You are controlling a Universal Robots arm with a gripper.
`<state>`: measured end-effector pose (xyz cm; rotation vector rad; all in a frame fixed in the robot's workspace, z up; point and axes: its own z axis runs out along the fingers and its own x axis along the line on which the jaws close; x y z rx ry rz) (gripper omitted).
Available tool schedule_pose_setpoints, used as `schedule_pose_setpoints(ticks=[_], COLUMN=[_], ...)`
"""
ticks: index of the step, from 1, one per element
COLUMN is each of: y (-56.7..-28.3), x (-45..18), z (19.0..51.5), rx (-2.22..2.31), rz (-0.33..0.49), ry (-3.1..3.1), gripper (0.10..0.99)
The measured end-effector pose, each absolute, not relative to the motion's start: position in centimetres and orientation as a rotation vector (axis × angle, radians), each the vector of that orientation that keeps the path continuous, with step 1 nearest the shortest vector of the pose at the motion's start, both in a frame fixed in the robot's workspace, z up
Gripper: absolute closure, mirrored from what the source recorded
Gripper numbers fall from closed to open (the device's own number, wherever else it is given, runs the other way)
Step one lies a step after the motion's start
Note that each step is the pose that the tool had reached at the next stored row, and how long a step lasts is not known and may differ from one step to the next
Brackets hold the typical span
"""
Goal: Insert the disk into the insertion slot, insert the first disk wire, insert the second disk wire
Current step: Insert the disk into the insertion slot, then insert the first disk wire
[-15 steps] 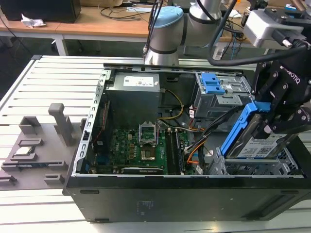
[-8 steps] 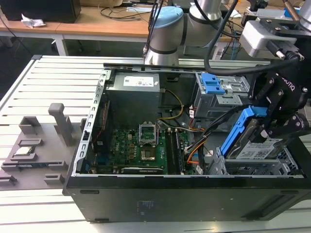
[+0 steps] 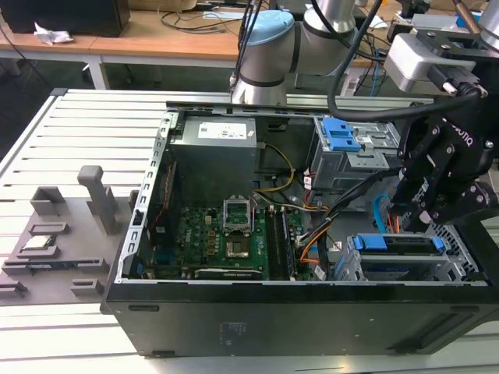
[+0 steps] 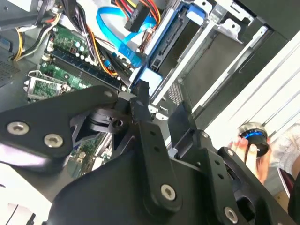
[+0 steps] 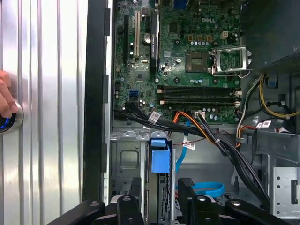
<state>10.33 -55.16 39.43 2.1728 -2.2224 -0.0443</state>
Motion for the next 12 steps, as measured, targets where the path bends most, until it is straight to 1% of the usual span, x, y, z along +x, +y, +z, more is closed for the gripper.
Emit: schedule_pose_setpoints(ticks=[2, 6, 7, 8, 12], y=[-55.16, -55.16, -55.17, -55.17, -55.16], x=[10.33, 10.33, 10.33, 10.33, 10.33], z=[39.43, 39.43, 39.44, 39.43, 39.43], rx=[2.173, 2.173, 2.173, 2.173, 2.173], rz=[-0.044, -0.044, -0.044, -0.044, -0.044], ry=[-2.222, -2.222, -2.222, -2.222, -2.222], gripper=[0.655, 0.906, 0.906, 0.969, 0.98])
